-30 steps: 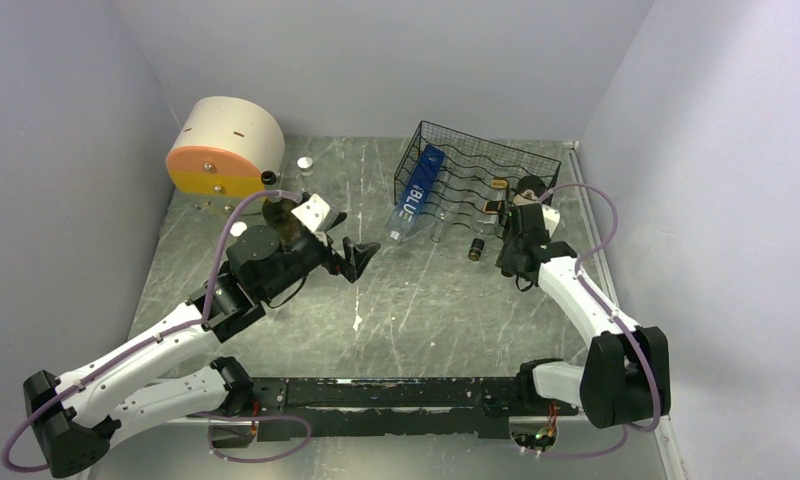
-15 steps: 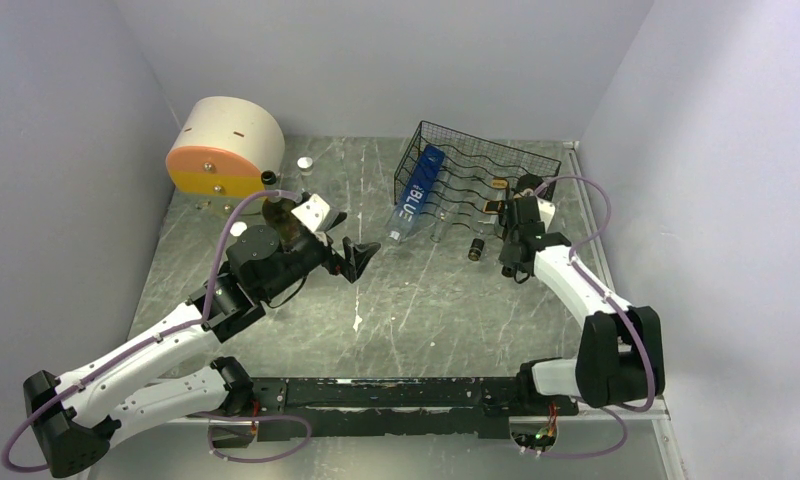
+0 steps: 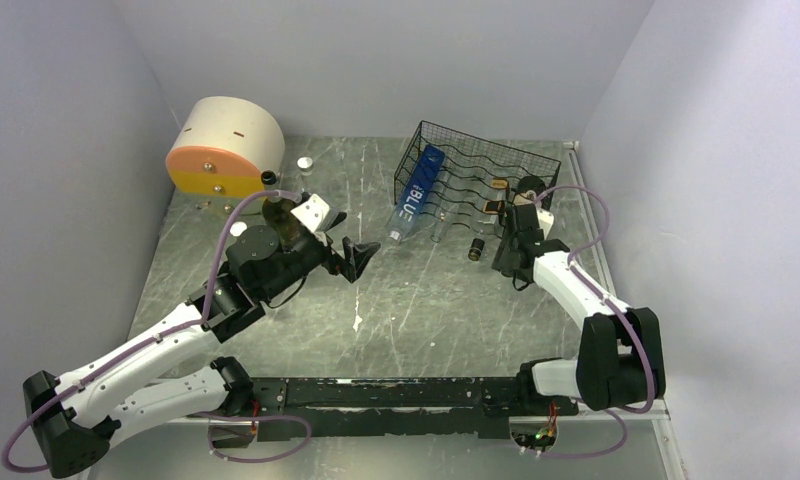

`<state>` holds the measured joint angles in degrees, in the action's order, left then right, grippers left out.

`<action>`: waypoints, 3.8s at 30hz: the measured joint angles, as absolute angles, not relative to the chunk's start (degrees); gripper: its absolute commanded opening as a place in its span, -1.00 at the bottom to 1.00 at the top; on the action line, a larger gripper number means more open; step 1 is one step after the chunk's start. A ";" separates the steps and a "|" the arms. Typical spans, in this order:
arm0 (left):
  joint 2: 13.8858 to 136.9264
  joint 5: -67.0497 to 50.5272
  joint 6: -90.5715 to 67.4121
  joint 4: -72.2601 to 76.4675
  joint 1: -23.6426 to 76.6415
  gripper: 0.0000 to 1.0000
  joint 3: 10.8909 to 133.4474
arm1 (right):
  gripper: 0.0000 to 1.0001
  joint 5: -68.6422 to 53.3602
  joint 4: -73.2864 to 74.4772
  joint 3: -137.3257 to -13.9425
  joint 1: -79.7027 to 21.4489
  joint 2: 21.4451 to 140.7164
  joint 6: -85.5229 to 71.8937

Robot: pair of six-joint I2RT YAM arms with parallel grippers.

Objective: Put the wine bottle on the wine rack

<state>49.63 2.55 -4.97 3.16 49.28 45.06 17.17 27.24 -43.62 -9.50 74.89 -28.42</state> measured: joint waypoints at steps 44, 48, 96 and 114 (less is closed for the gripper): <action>51.07 15.09 -4.64 -13.61 49.28 0.95 68.01 | 0.21 -2.04 23.33 -55.31 -23.53 63.83 -24.86; 51.22 16.86 -3.05 -14.04 49.28 0.96 73.78 | 0.22 -2.17 17.26 -58.85 -31.83 68.97 -24.82; 41.52 27.33 2.57 -15.88 49.28 0.96 74.15 | -0.87 -6.35 -14.81 -104.18 -55.27 122.13 -2.02; 36.93 28.29 -2.76 -16.03 49.25 0.96 63.72 | -0.90 1.91 -14.66 -70.43 -56.95 88.31 -1.15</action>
<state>36.93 28.29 -2.76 -16.03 49.25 63.72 1.91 -14.66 -70.43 -56.95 88.31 -1.15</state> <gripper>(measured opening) 0.977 0.338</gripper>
